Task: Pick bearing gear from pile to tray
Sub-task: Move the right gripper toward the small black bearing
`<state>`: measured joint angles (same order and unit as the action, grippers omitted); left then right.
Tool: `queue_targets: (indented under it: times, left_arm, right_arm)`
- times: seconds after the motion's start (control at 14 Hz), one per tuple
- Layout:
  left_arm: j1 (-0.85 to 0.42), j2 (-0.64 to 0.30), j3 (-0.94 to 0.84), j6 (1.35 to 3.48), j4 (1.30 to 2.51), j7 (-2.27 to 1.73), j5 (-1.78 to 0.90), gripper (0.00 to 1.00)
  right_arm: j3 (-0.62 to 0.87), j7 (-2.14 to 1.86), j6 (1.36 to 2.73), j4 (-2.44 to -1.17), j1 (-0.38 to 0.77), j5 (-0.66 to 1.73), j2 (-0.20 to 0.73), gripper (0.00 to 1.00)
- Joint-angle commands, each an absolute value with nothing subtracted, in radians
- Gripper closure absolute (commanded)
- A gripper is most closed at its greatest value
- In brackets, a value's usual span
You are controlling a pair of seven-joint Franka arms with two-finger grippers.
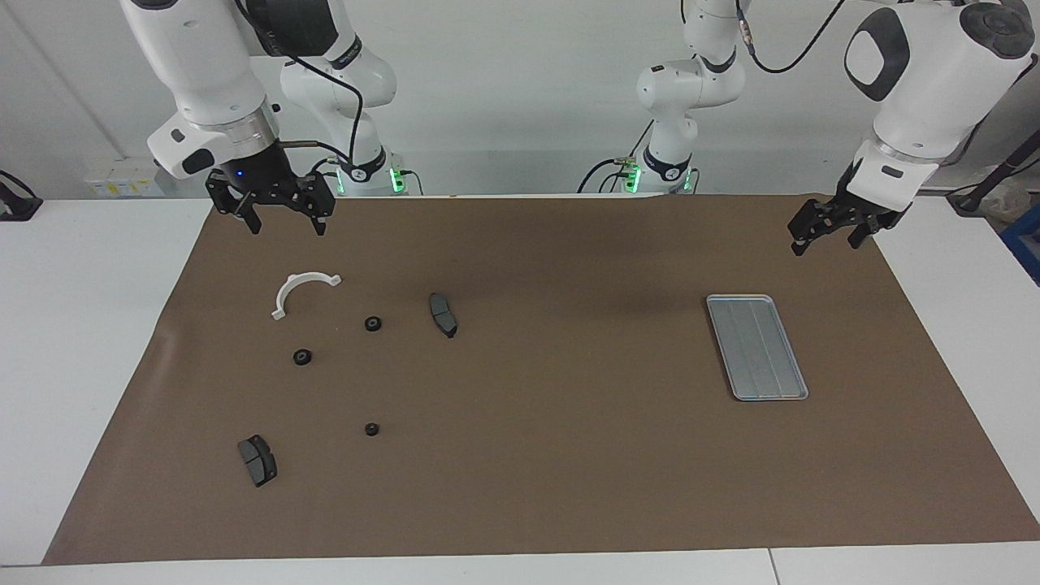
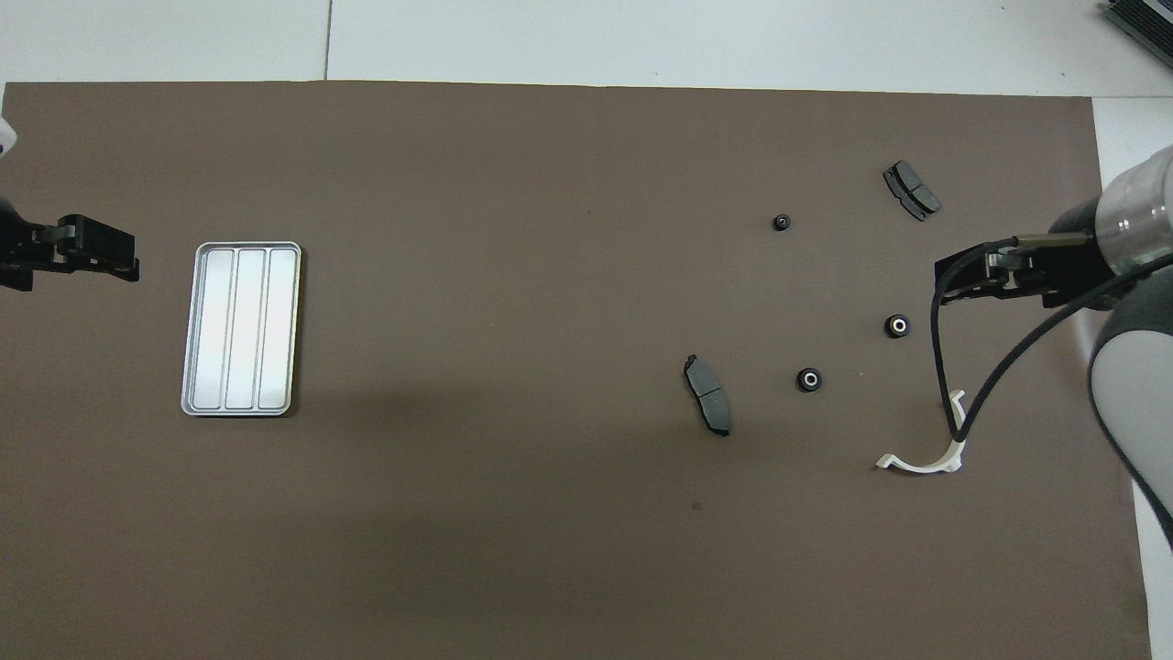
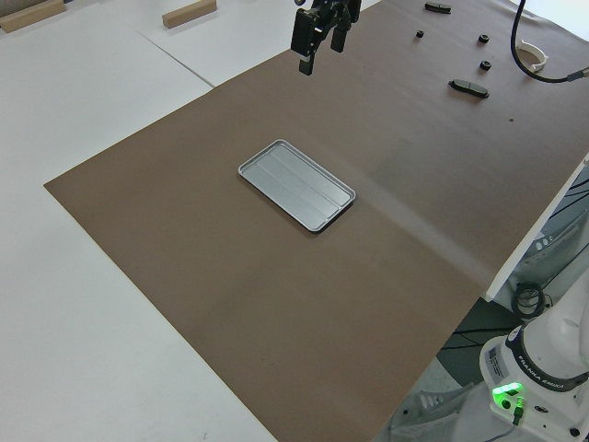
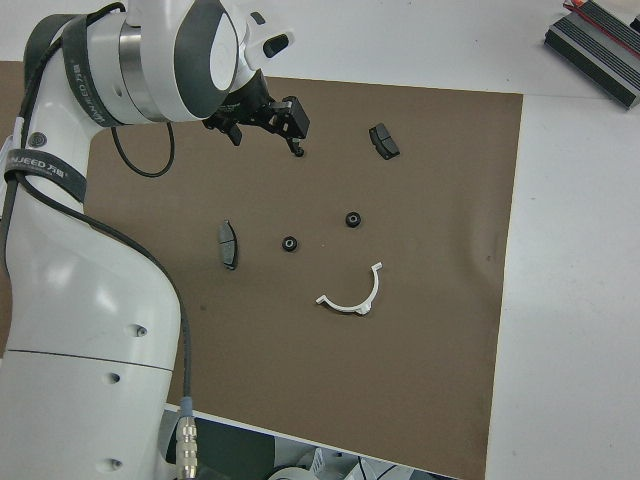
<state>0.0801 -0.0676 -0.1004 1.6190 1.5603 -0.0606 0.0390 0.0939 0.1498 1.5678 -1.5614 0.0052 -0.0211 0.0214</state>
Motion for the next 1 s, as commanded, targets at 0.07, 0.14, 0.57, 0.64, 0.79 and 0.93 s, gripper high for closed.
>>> queue_targets:
  times: [0.07, 0.14, 0.57, 0.64, 0.79, 0.93]
  left_arm:
    - [0.084, -0.055, -0.101, 1.612, 1.563, -0.057, 0.037, 0.00]
    - [0.084, -0.055, -0.101, 1.612, 1.563, -0.057, 0.037, 0.00]
    - [0.084, -0.055, -0.101, 1.612, 1.563, -0.057, 0.037, 0.00]
    - [0.084, -0.055, -0.101, 1.612, 1.563, -0.057, 0.037, 0.00]
    - [0.084, -0.055, -0.101, 1.612, 1.563, -0.057, 0.037, 0.00]
    - [0.084, -0.055, -0.101, 1.612, 1.563, -0.057, 0.037, 0.00]
  right_arm:
    - [0.101, 0.118, 1.568, -1.582, -0.014, -0.026, 0.006, 0.00]
    - [0.101, 0.117, 1.566, -1.585, -0.012, -0.026, 0.005, 0.00]
    - [0.103, 0.114, 1.604, -1.649, -0.012, -0.017, -0.025, 0.00]
    - [0.103, 0.115, 1.652, -1.663, -0.012, -0.017, -0.028, 0.00]
    - [0.101, 0.115, 1.701, -1.718, -0.015, -0.017, -0.049, 0.00]
    - [0.101, 0.120, 1.715, -1.750, -0.046, -0.017, -0.064, 0.00]
